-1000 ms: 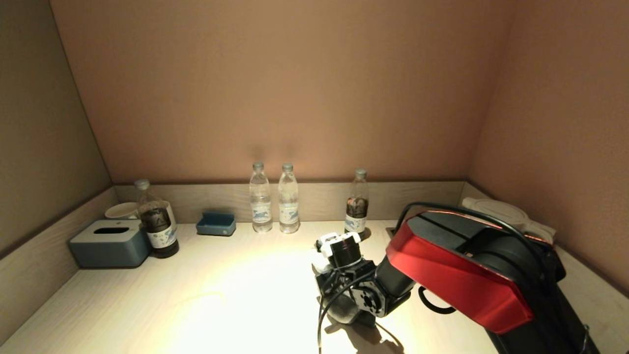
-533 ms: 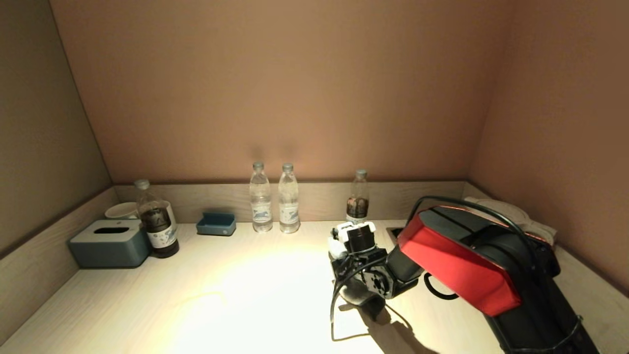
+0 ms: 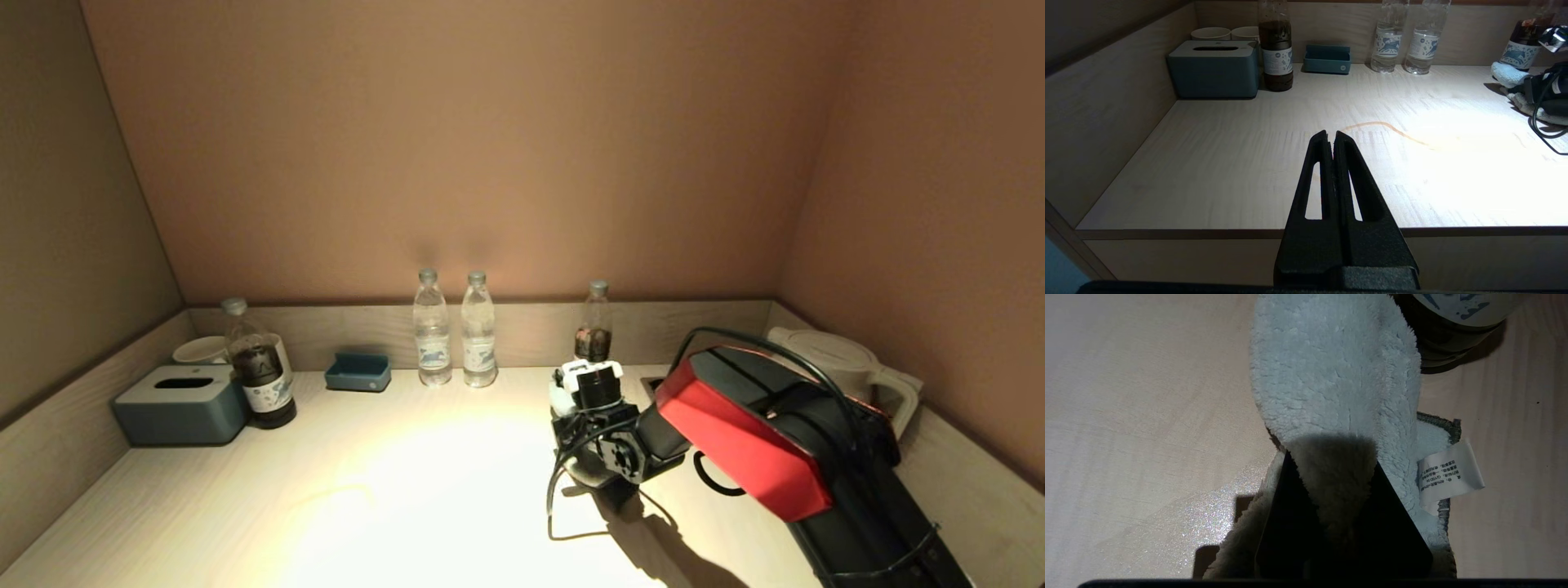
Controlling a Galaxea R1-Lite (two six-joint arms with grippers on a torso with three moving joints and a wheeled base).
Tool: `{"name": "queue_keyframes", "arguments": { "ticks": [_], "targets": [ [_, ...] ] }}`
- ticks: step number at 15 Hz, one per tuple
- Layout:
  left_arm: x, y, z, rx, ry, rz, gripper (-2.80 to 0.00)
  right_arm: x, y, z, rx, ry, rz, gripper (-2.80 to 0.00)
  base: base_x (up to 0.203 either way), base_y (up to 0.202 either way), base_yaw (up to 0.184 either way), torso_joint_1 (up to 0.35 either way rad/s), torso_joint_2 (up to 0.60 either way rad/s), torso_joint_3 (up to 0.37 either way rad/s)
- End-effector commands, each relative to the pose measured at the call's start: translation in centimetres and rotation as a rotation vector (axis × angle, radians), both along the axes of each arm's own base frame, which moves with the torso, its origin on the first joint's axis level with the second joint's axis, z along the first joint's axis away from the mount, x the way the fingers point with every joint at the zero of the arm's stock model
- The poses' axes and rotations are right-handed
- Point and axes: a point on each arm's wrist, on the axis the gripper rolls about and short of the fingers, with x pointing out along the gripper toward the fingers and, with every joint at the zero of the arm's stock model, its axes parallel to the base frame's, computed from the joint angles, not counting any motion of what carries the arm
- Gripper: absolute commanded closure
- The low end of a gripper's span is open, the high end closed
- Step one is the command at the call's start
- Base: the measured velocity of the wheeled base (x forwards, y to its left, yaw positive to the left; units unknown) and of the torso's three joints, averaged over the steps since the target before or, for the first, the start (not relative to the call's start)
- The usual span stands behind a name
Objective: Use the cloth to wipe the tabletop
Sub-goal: Sweep the stains on the table
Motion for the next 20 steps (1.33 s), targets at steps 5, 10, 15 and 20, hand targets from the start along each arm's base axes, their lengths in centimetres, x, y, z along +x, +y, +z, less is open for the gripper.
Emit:
{"name": "queue_keyframes", "arguments": {
  "ticks": [5,10,15,20],
  "targets": [
    [0.0,0.0,0.0,-0.002,0.001,0.0,0.0,-1.7,3.4,-0.4,-0.026,0.008,0.09,0.0,0.0,0.0,0.0,0.0,0.0,0.0],
    [0.0,0.0,0.0,-0.003,0.001,0.0,0.0,-4.5,6.1,0.6,-0.036,0.018,0.169,0.0,0.0,0.0,0.0,0.0,0.0,0.0],
    [0.0,0.0,0.0,-0.001,0.001,0.001,0.0,-8.8,6.7,2.2,-0.054,0.061,0.234,0.0,0.0,0.0,0.0,0.0,0.0,0.0],
    [0.0,0.0,0.0,-0.002,0.001,0.0,0.0,-14.1,7.7,4.0,-0.049,0.043,0.338,0.0,0.0,0.0,0.0,0.0,0.0,0.0]
  ]
}}
